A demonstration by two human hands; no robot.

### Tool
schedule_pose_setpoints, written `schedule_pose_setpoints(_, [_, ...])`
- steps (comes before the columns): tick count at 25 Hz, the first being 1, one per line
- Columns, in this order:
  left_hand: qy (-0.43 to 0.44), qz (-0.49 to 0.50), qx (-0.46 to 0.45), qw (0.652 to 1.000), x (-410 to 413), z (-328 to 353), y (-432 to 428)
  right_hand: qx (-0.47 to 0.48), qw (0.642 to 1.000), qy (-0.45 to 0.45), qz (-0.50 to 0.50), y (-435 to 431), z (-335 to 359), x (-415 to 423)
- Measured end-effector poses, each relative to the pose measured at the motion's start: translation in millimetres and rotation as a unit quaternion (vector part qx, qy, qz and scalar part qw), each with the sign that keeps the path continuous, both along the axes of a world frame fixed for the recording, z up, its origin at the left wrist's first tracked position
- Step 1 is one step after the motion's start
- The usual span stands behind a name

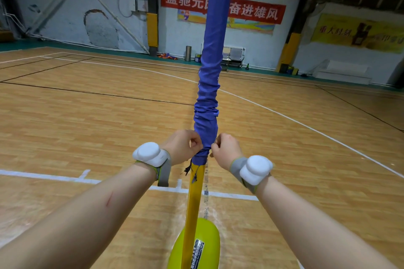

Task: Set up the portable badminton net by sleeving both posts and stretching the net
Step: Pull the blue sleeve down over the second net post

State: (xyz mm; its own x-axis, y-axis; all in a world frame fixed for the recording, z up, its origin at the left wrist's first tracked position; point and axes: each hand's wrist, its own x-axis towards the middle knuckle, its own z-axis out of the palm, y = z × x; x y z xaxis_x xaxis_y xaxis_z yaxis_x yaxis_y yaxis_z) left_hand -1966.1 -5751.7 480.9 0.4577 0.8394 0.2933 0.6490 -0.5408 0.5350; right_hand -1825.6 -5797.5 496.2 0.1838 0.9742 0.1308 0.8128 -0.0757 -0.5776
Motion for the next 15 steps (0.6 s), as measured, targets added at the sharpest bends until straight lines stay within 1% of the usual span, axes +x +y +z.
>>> schedule_pose_setpoints(3, [-0.126, 0.082, -0.013, 0.989, -2.0, 2.3, 2.9, 0.053, 0.994, 0.095, -0.015, 0.4, 4.0, 9.0])
schedule_pose_setpoints(4, [-0.151, 0.101, -0.024, 0.983, -1.0, 6.0, 4.8, 0.066, 0.991, 0.113, -0.014, 0.4, 4.4, 10.4])
schedule_pose_setpoints(6, [-0.154, 0.101, -0.043, 0.982, 3.2, 12.3, 9.0, 0.073, 0.992, 0.102, -0.006, 2.7, 3.3, 11.8])
schedule_pose_setpoints(8, [-0.144, 0.084, -0.042, 0.985, 7.5, 16.5, 10.4, 0.072, 0.994, 0.086, -0.001, 4.7, 5.8, 12.7])
schedule_pose_setpoints(12, [-0.111, 0.079, -0.028, 0.99, 11.0, 18.5, 12.6, 0.058, 0.998, 0.035, 0.016, 3.9, 13.0, 16.8])
schedule_pose_setpoints(15, [-0.104, 0.074, -0.016, 0.992, 9.8, 16.9, 12.3, 0.05, 0.999, -0.001, 0.019, 4.7, 12.4, 15.8])
